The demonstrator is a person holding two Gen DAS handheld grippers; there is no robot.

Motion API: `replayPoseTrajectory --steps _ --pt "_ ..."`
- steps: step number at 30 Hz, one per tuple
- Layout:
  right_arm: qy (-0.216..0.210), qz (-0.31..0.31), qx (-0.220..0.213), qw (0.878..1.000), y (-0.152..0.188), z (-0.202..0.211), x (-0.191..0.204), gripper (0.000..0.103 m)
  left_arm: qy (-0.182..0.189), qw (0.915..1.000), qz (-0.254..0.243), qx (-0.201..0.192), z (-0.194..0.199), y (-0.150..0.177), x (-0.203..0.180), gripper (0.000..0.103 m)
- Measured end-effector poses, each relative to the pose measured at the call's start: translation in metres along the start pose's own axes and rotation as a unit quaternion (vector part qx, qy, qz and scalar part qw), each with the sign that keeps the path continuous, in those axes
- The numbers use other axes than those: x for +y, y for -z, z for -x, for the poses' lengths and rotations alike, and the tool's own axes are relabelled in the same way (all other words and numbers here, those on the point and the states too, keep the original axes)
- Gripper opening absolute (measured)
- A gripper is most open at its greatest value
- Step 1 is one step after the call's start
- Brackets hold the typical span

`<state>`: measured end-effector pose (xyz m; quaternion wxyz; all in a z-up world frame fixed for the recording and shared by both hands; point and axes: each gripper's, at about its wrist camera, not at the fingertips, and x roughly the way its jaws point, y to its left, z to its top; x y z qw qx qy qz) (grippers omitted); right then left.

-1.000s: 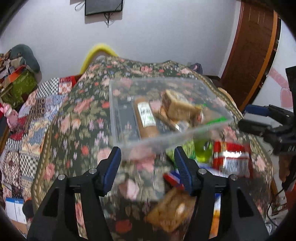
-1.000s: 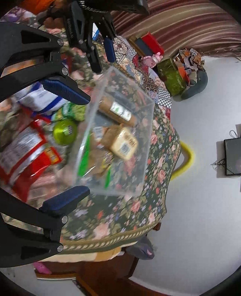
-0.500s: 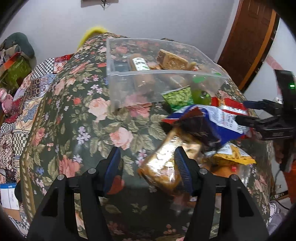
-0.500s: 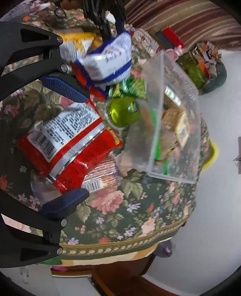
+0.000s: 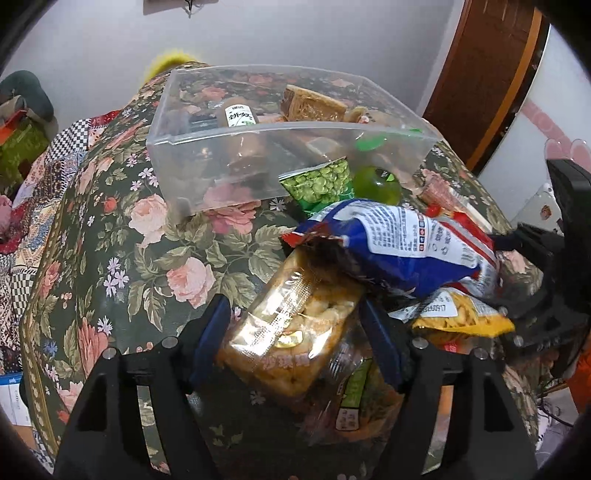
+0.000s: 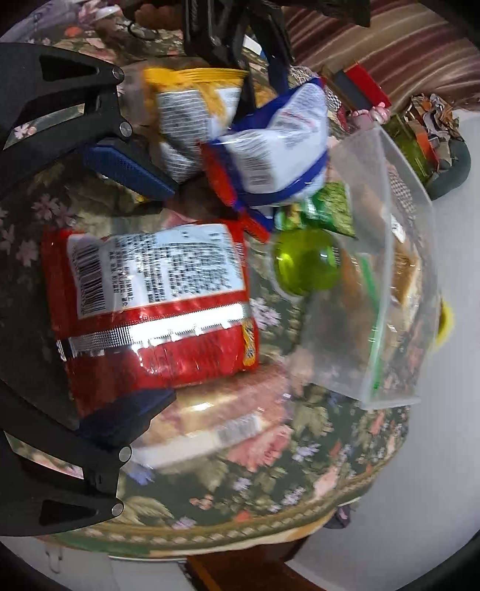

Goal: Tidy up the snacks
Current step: 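Grasp the golden snack bag with the left gripper while the right grasps the red chip bag, then place the golden bag into the box with the left gripper while the right places the red bag in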

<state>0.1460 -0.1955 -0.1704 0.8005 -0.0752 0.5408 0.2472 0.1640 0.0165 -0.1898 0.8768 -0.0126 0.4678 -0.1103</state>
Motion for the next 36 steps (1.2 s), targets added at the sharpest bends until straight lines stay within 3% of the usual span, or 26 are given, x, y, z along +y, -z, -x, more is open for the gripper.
replayPoseTrajectory --steps 4,6,9,12,22,36 --pt "0.001 -0.029 -0.006 1.000 0.004 -0.002 -0.007 0.084 0.012 0.9997 0.022 -0.001 -0.004 0.001 0.008 0.072" --pt "-0.001 -0.034 -0.011 0.999 0.006 -0.001 -0.007 0.075 0.016 0.9995 0.028 -0.004 -0.004 0.002 0.010 0.062" --pt "-0.002 -0.042 -0.017 0.999 0.004 -0.001 -0.008 0.072 0.002 0.9995 0.029 -0.012 0.000 0.006 0.010 0.048" --pt "-0.001 -0.042 -0.024 0.999 0.006 0.004 -0.005 0.065 -0.013 0.9992 0.033 -0.017 0.003 0.009 0.012 0.046" --pt "-0.008 -0.055 -0.069 0.996 -0.005 0.032 -0.005 0.065 -0.030 0.9968 0.062 -0.042 0.028 0.006 0.025 0.044" --pt "0.004 -0.049 -0.152 0.987 -0.057 0.070 -0.008 0.065 -0.022 0.9908 0.079 -0.108 0.069 -0.044 0.035 0.044"
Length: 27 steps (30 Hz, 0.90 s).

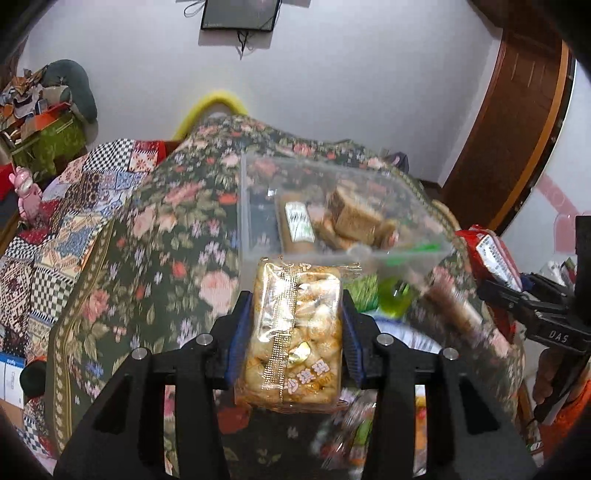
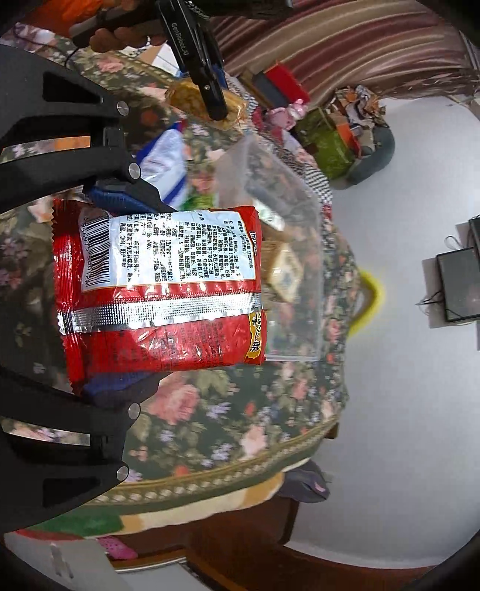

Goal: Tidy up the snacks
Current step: 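Place the golden bag into the box with the left gripper while the right places the red bag in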

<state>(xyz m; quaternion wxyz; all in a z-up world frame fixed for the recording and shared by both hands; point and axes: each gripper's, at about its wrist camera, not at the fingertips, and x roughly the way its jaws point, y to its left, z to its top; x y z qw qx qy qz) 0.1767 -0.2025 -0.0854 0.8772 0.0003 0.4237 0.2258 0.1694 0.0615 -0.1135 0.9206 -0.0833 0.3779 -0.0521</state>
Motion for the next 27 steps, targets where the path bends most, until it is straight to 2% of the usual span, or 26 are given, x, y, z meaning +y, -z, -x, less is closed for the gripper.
replayPoseTrajectory --steps 11,18,27 --pt "0.000 0.003 -0.028 1.000 -0.043 -0.018 0.003 0.065 -0.005 0.9996 -0.003 -0.027 -0.012 -0.051 -0.009 0.044" --pt "0.013 -0.004 -0.014 1.000 -0.062 -0.050 -0.001 0.065 -0.008 0.9995 -0.003 -0.029 -0.037 -0.072 -0.011 0.044" --pt "0.028 -0.008 0.022 0.999 -0.078 -0.091 -0.007 0.065 -0.008 1.0000 -0.002 -0.003 -0.078 -0.086 -0.006 0.044"
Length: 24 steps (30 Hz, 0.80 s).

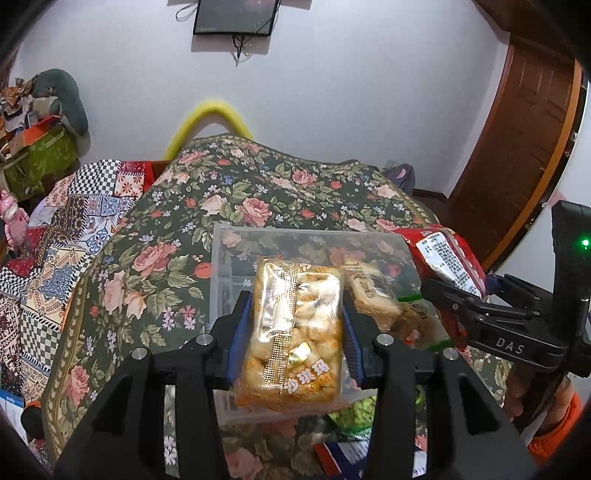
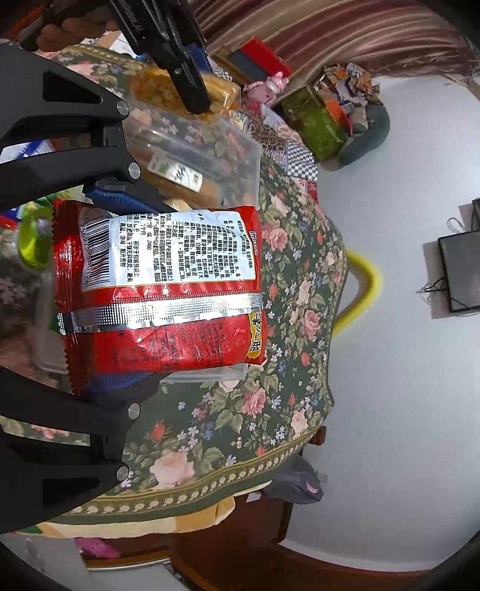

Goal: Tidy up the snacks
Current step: 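Place the golden bag into the box with the left gripper while the right places the red bag in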

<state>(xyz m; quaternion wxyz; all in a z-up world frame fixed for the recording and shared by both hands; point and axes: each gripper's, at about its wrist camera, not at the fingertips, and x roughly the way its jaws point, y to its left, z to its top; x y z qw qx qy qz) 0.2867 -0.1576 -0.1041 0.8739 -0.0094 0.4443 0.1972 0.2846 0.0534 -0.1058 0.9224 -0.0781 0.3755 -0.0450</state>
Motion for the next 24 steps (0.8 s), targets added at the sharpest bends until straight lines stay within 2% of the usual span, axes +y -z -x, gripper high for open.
replayPoseTrajectory --steps 7,13,19,24 --pt "0.018 0.008 0.022 1.000 0.001 -0.022 -0.003 0.065 -0.005 0.9999 0.009 0.011 -0.017 -0.002 0.009 0.044" --pt "0.024 0.038 0.031 0.998 0.004 -0.019 0.007 0.068 -0.008 0.9998 -0.003 0.016 -0.022 0.002 0.005 0.045" --pt "0.017 0.025 0.037 0.999 0.009 -0.006 0.005 0.075 -0.005 0.9998 -0.003 0.021 -0.011 0.005 0.001 0.049" --pt "0.005 0.023 0.022 0.999 0.016 0.019 0.001 0.081 -0.006 0.9997 -0.015 0.017 0.007 0.014 -0.011 0.072"
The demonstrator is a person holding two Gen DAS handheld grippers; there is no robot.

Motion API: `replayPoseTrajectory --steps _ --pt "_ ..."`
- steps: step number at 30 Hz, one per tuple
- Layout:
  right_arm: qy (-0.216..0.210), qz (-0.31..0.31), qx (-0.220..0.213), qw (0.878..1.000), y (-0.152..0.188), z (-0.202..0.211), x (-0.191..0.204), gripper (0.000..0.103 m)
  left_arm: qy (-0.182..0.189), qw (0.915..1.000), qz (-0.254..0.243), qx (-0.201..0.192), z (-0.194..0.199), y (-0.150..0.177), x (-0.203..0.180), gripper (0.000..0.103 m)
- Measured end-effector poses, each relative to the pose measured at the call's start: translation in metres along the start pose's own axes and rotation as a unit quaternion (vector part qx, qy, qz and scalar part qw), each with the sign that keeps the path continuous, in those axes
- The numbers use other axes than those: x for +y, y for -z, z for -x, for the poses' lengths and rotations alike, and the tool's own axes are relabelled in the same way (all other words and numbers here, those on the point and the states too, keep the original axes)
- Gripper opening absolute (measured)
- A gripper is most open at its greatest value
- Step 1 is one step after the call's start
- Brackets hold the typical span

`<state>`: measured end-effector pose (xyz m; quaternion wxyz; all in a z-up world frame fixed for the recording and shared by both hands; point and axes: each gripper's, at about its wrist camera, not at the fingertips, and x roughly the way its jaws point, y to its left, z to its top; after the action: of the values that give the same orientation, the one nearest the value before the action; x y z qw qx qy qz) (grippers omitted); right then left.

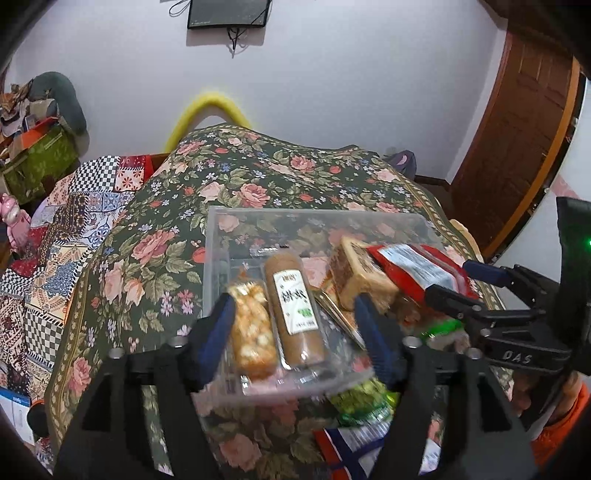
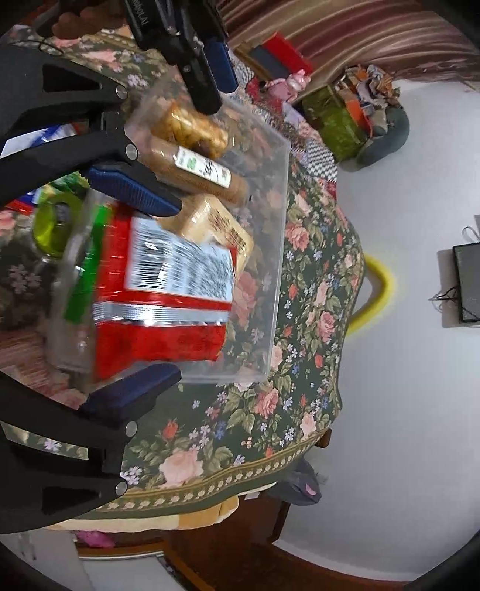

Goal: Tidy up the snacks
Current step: 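Place the golden bag into the box with the left gripper while the right places the red bag in, then grasp the blue-white bag with the left gripper while the right grasps the striped biscuit roll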

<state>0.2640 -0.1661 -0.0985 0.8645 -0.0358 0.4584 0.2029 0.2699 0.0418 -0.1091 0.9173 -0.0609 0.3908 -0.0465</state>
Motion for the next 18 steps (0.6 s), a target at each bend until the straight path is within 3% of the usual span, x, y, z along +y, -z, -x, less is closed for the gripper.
replayPoseTrajectory --steps 11,18 --pt "0.014 -0.002 -0.008 1.000 0.041 0.051 -0.036 0.084 0.016 0.9993 -0.032 0.014 0.034 0.033 -0.043 0.094" --pt "0.022 -0.022 0.019 0.999 0.079 0.057 -0.065 0.084 0.025 0.9977 -0.030 0.055 0.027 0.063 -0.066 0.097"
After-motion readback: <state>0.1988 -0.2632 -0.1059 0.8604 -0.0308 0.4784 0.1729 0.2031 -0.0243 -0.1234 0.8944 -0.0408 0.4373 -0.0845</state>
